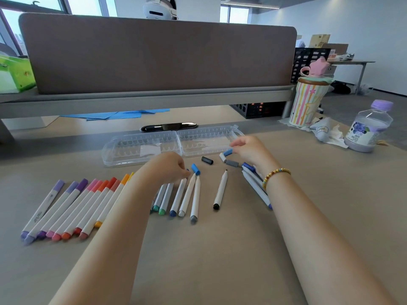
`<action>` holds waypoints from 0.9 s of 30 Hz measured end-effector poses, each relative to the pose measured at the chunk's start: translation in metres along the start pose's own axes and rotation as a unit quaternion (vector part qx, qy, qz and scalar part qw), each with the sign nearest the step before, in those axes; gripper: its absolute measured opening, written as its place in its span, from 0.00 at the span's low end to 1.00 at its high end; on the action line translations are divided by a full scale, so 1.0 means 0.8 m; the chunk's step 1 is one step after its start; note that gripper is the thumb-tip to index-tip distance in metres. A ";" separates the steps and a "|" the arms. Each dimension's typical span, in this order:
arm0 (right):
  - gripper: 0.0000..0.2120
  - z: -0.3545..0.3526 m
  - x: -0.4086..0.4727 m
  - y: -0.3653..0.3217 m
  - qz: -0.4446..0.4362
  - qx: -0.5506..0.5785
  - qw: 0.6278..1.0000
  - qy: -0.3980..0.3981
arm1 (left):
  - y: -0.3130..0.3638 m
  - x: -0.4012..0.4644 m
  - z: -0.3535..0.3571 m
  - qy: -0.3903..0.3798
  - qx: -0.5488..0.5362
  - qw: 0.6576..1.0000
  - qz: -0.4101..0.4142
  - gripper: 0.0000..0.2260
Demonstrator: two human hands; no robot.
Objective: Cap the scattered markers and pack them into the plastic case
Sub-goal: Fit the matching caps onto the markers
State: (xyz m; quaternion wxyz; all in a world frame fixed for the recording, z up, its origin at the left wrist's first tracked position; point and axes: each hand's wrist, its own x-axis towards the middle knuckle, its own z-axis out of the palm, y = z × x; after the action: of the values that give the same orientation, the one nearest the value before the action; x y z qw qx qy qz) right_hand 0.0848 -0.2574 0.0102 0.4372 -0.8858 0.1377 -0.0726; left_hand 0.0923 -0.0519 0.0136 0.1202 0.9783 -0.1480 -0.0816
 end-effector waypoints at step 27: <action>0.11 -0.051 -0.019 0.012 0.140 -0.303 0.924 -0.188 | 0.062 -0.010 0.036 -0.016 0.074 0.995 0.064 0.15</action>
State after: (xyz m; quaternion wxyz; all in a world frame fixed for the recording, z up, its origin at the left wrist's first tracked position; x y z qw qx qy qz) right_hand 0.0583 -0.2893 0.0272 0.1719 -0.9450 0.1907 0.2024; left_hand 0.0654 -0.1019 -0.0004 0.0501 0.9717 -0.2174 -0.0784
